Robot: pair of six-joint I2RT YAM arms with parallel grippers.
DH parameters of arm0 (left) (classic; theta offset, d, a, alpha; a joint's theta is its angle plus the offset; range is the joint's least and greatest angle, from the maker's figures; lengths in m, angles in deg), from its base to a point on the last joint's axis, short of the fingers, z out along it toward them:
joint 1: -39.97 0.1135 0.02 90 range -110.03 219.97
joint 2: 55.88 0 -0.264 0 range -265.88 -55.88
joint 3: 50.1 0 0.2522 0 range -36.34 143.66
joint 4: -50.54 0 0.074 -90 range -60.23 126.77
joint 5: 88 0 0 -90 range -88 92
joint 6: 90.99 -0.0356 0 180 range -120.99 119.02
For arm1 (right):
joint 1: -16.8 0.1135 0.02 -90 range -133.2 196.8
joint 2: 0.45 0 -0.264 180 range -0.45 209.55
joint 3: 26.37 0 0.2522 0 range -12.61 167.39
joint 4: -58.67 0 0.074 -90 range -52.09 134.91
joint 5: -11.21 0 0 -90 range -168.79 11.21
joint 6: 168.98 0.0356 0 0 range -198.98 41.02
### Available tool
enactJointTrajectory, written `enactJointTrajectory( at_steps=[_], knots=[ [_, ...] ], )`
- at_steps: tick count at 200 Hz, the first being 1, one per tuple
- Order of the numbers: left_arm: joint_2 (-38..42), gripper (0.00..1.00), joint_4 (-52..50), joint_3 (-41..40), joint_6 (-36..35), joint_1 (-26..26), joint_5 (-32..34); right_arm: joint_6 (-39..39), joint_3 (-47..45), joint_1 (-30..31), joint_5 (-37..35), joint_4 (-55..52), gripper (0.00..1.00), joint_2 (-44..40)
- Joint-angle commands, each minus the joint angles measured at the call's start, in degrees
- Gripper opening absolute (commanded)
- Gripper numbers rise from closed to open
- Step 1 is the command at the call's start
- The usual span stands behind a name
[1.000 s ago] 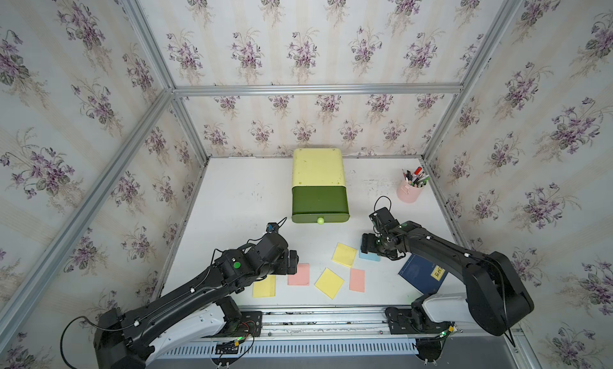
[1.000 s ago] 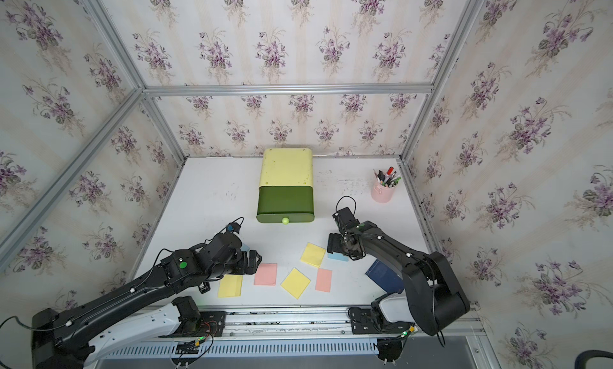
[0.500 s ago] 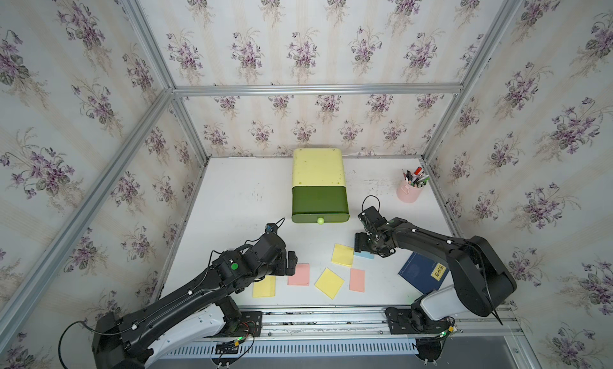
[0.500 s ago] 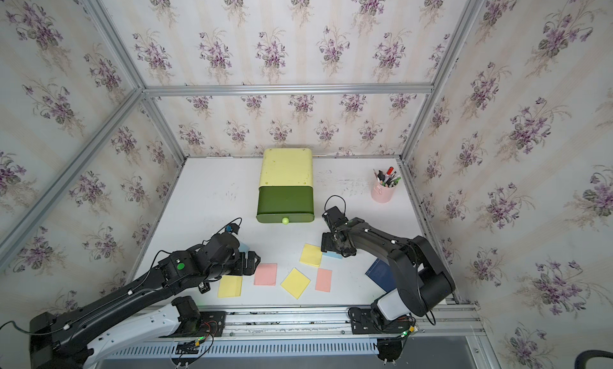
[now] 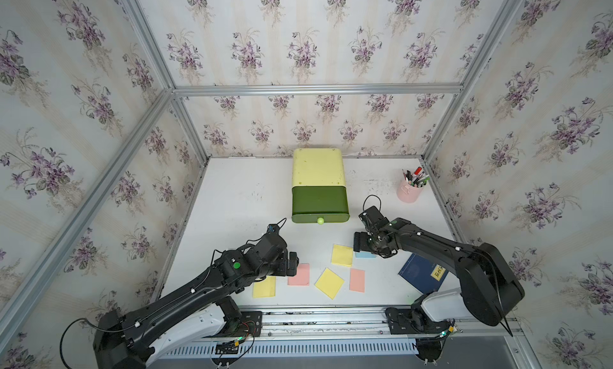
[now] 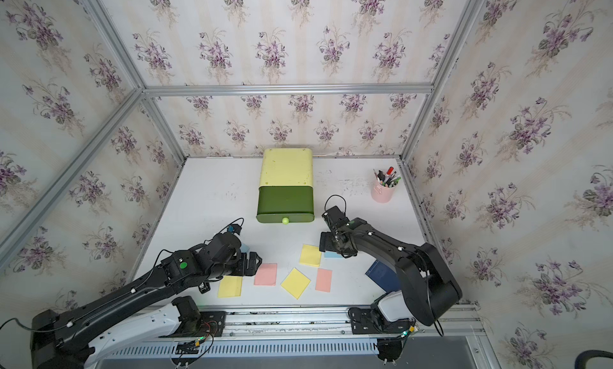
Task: Please put the sticky notes in the drawer by color
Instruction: Pick up the sticky notes from the center of the board.
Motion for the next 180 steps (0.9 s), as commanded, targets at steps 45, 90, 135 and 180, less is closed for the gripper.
enactJointTrajectory(
  at_steps=[45, 90, 135, 180],
  knots=[
    [0.33, 1.00, 1.29, 0.48, -1.21, 0.03, -1.14, -1.47, 0.53, 0.04, -4.70, -0.87, 0.86, 7.46],
    [0.85, 1.00, 2.06, 0.56, -1.85, 0.01, -0.97, -3.13, -1.33, 0.04, -3.97, 0.07, 0.80, 10.85],
    [-0.58, 1.00, -0.76, 2.85, -3.64, 0.09, -0.27, -4.35, -0.65, -0.03, -2.39, 0.54, 0.73, 7.30],
    [-1.11, 1.00, 0.88, 3.28, -4.64, 0.12, -2.23, -4.96, 5.02, -0.06, -4.06, -5.54, 0.72, 1.02]
  ],
)
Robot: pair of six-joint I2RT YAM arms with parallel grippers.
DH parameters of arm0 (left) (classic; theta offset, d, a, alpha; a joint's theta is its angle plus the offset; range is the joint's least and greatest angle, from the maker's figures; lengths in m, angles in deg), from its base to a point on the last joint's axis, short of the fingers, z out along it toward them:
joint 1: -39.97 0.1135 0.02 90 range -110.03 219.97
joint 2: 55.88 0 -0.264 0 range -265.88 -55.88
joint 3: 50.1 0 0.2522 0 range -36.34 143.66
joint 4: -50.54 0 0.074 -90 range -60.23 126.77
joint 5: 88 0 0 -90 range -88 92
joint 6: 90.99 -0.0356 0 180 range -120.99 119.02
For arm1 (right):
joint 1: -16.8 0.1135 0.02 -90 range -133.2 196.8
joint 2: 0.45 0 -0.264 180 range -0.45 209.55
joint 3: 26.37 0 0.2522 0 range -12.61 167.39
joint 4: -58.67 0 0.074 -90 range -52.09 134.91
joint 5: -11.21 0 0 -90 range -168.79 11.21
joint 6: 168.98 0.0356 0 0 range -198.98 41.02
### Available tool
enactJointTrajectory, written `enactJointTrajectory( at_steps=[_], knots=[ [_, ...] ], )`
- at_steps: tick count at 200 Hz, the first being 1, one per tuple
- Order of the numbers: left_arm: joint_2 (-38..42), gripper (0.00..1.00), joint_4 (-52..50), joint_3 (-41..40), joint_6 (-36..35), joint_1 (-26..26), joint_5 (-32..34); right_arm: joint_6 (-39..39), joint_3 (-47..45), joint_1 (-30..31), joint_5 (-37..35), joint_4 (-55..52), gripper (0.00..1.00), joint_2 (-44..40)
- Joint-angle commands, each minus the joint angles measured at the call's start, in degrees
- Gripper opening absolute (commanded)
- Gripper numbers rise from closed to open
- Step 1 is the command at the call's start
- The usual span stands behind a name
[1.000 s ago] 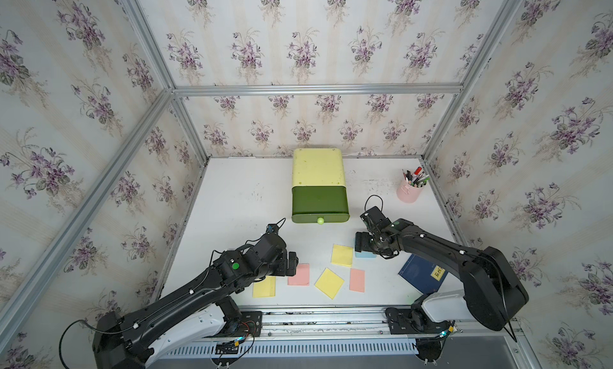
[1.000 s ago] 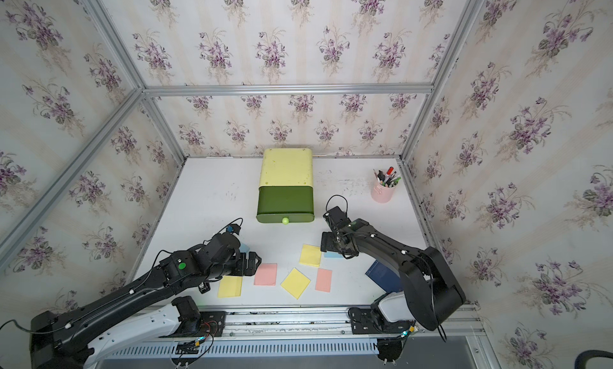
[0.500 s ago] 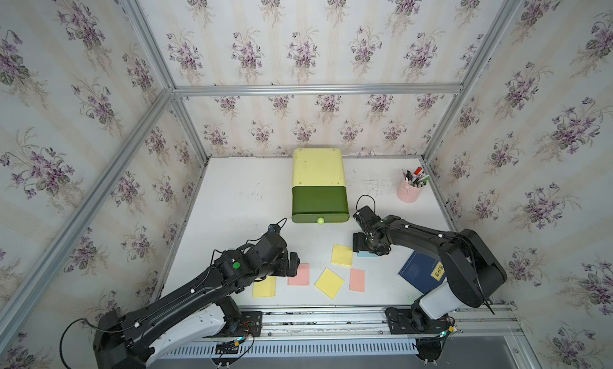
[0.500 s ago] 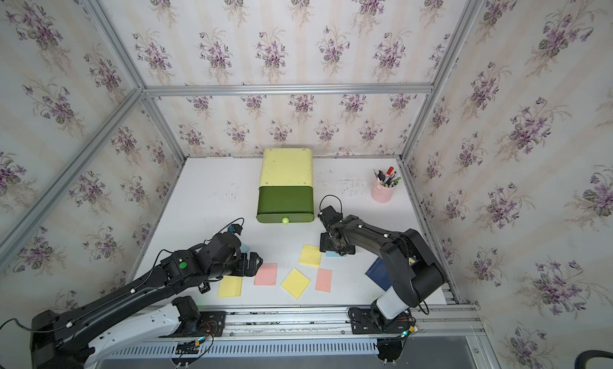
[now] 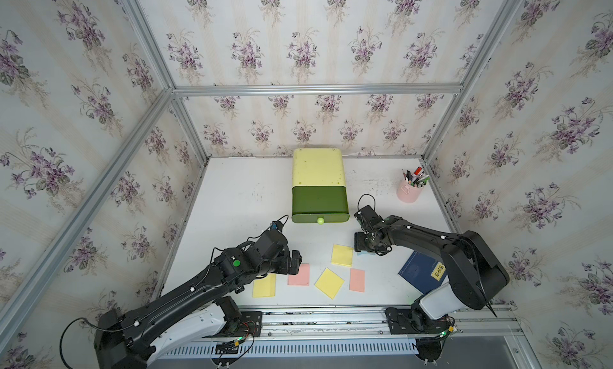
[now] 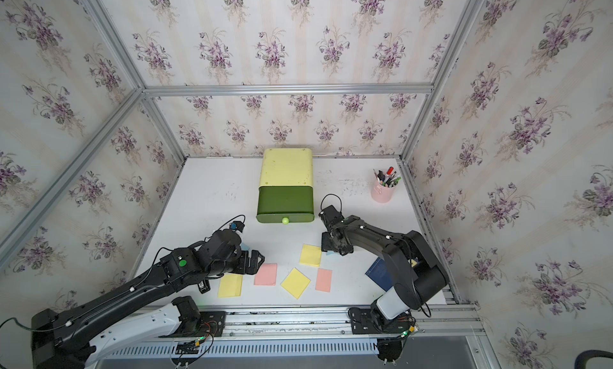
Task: Please put the sticky notes in the drawer by color
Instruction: Pick up the sticky notes from the center of the board.
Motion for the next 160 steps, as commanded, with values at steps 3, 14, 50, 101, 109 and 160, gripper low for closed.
enactJointTrajectory(
  at_steps=[3, 14, 50, 101, 109, 160],
  knots=[
    [-0.33, 1.00, 0.32, 1.01, -1.63, 0.06, -0.52, -1.01, 2.99, 0.00, -1.06, -5.12, 0.72, -2.82],
    [-0.34, 1.00, 0.49, 1.11, -1.75, 0.05, -0.52, -1.11, 4.17, 0.06, -0.92, -6.55, 0.72, -3.98],
    [0.94, 1.00, 1.07, 1.20, -1.74, 0.11, -0.35, -1.01, 8.52, 0.02, -1.92, -11.87, 0.72, -8.21],
    [5.45, 1.00, -1.87, 2.48, -1.46, 0.84, 0.79, -2.00, 22.07, -0.96, -5.25, -21.88, 0.72, -12.73],
    [6.13, 1.00, -3.17, 2.84, -1.27, 0.94, 1.88, -1.92, 24.95, -0.96, -4.54, -22.93, 0.73, -12.77],
    [7.10, 1.00, -9.47, 6.80, -0.93, 1.04, 7.69, 0.48, 41.16, 4.26, -1.26, -25.06, 0.73, -5.82]
  ],
)
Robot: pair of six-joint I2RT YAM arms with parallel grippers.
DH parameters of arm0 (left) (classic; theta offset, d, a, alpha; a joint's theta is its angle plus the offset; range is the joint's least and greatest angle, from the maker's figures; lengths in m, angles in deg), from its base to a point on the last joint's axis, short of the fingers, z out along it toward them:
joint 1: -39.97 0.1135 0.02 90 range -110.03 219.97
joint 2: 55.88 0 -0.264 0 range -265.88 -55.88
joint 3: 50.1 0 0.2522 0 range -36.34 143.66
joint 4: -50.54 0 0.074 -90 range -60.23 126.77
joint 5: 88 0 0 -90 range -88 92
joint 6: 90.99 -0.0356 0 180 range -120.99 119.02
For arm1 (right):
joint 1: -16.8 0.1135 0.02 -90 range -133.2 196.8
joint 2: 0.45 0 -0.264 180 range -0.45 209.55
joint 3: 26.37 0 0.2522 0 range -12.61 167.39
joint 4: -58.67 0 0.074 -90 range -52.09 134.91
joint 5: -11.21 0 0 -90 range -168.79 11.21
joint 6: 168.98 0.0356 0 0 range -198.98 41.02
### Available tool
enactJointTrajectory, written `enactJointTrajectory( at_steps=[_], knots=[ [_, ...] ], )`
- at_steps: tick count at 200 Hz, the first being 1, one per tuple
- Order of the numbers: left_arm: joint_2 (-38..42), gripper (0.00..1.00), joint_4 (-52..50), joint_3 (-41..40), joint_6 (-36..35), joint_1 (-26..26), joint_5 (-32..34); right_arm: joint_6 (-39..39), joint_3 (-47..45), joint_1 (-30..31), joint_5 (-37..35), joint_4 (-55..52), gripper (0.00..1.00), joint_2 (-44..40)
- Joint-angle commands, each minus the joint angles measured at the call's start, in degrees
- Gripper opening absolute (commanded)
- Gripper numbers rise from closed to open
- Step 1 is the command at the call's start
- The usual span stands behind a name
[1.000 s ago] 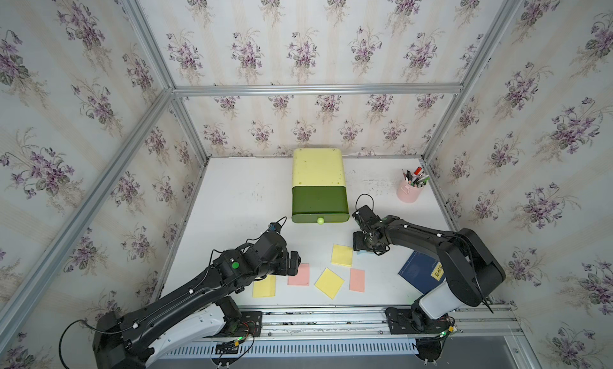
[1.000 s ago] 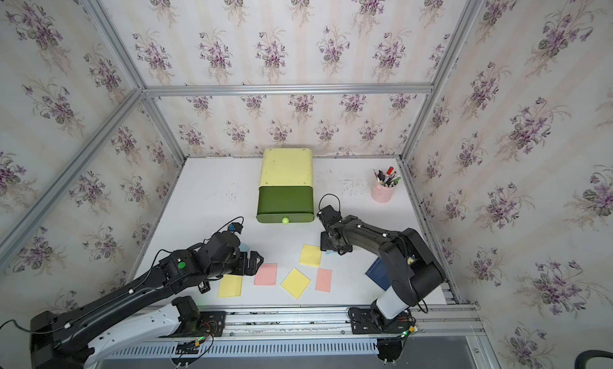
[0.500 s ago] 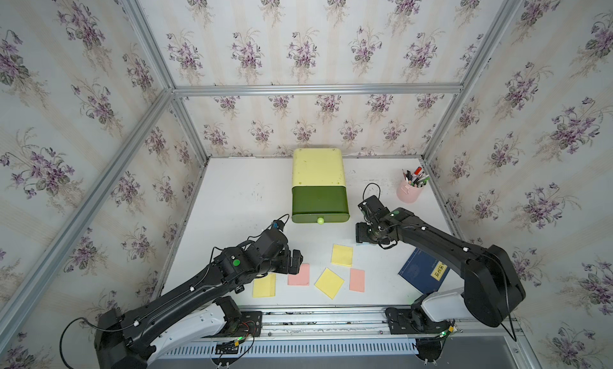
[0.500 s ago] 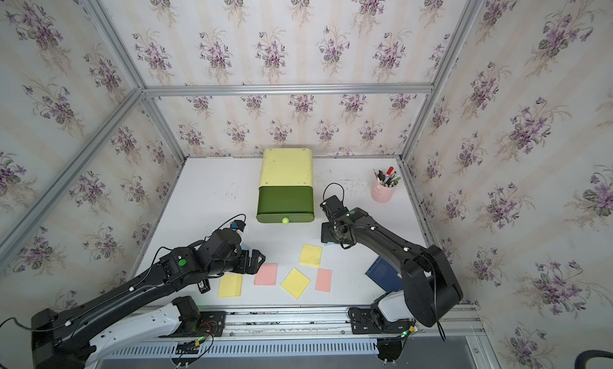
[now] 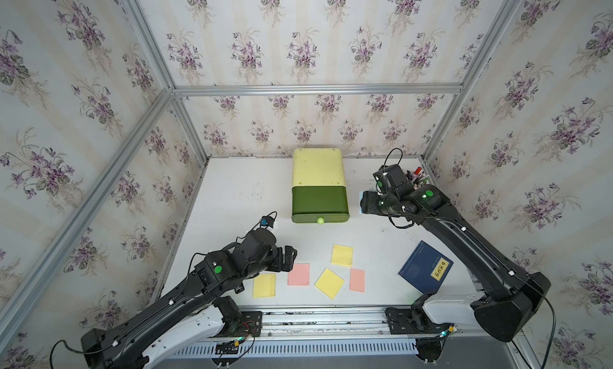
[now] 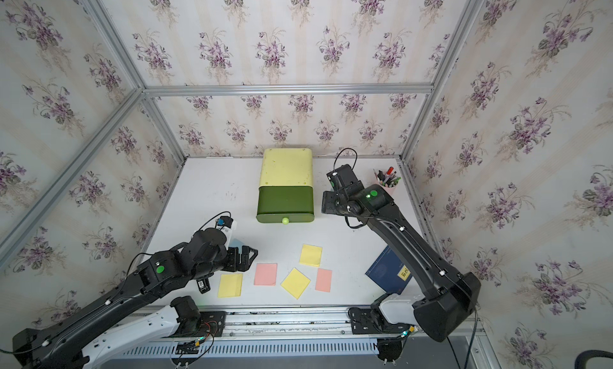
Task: Please put the sticky notes in the drawer by color
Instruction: Pick up the sticky notes from the center of the board, then place the sticky notes in the drawer.
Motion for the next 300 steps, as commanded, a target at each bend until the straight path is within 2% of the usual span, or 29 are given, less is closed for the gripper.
enactJointTrajectory(
  at_steps=[1, 21, 55, 119, 210, 251, 300],
  knots=[
    [-0.11, 1.00, -4.08, 1.94, -0.04, 0.03, 4.17, 1.48, 5.37, 2.82, 2.41, -2.00, 0.73, 3.88],
    [-0.23, 1.00, -5.71, 2.73, 0.95, 0.02, 5.49, 2.67, 11.03, 6.60, 2.31, -2.45, 0.73, 8.94],
    [0.02, 1.00, -11.54, 3.54, 2.85, 0.02, 10.61, 3.52, 16.85, 9.27, 2.58, -2.86, 0.72, 16.15],
    [-0.31, 1.00, -10.52, 1.87, 3.20, 0.02, 9.76, 4.39, 17.51, 9.66, 0.74, -4.43, 0.76, 21.85],
    [0.04, 1.00, -10.08, 0.01, 3.90, 0.02, 9.38, 3.74, 19.73, 9.57, -1.00, -5.69, 0.84, 26.24],
    [-2.09, 1.00, -13.84, 0.60, 6.82, 0.07, 12.81, 3.29, 20.19, 9.57, -0.97, -4.96, 0.86, 26.09],
    [-3.79, 1.00, -6.65, -5.96, 10.03, 0.80, 12.55, 1.80, 19.84, 9.49, 1.16, -3.68, 0.88, 25.28]
  ],
)
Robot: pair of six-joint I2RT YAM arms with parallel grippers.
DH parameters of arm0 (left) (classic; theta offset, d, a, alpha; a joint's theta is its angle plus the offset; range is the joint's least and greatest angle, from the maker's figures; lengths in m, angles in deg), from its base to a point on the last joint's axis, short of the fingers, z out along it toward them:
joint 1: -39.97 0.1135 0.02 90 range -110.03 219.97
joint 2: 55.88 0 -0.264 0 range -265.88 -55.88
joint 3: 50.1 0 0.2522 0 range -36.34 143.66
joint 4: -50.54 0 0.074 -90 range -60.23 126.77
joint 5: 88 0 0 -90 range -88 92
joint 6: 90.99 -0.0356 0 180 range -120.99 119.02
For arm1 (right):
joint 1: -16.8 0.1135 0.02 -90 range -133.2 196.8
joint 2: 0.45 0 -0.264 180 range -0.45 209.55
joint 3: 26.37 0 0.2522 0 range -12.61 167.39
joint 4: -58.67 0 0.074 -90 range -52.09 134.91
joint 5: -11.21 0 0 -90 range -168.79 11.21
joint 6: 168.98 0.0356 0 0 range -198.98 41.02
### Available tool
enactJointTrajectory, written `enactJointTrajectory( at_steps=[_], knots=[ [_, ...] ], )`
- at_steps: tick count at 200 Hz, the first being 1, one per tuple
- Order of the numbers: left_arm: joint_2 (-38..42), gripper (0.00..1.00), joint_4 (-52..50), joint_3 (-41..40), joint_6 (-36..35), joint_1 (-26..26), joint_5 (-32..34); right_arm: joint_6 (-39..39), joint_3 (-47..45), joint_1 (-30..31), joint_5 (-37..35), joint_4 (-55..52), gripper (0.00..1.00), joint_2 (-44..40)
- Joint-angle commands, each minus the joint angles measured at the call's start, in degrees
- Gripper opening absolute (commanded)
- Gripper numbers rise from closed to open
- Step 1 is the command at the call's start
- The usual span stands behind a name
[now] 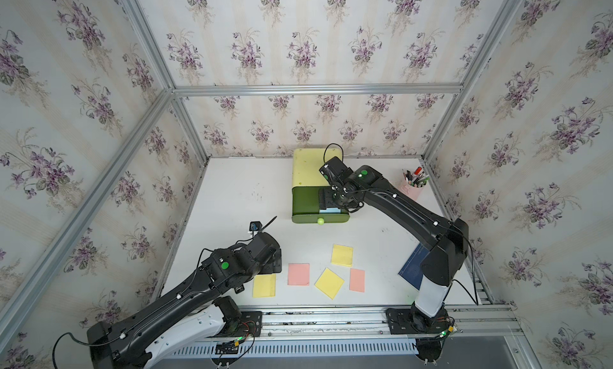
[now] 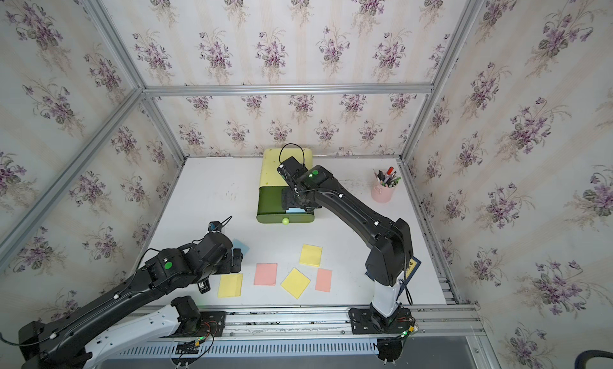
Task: Please put the sticky notes in the drawer by color
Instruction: Place the sticky notes in the drawer.
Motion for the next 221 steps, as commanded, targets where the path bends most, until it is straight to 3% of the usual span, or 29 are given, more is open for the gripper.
enactJointTrajectory(
  at_steps=[1, 46, 84, 123, 145, 221],
  knots=[
    [-0.62, 1.00, 3.98, -2.99, 2.40, 0.87, 1.10, -1.09, -0.13, -0.17, 1.19, 1.38, 0.88, -1.12],
    [-3.53, 1.00, 12.79, -8.09, 1.00, 8.79, -5.35, -1.27, -4.02, -0.11, 2.29, 5.30, 0.87, -9.50],
    [-6.62, 1.00, 24.92, -14.01, -1.28, 17.99, -16.74, -0.71, -12.93, -0.25, -0.98, 9.97, 0.87, -21.26],
    [-15.28, 1.00, 22.96, -9.44, -3.61, 20.11, -16.50, -1.45, -21.40, -4.64, 4.04, 13.80, 0.87, -30.83],
    [-19.94, 1.00, 23.61, -8.19, -4.61, 21.31, -19.87, -2.08, -24.48, -6.90, 3.30, 13.28, 0.87, -34.42],
    [-23.43, 1.00, 27.09, -8.86, -6.17, 24.61, -19.52, -5.03, -31.52, -11.84, 6.29, 15.62, 0.87, -39.14]
  ],
)
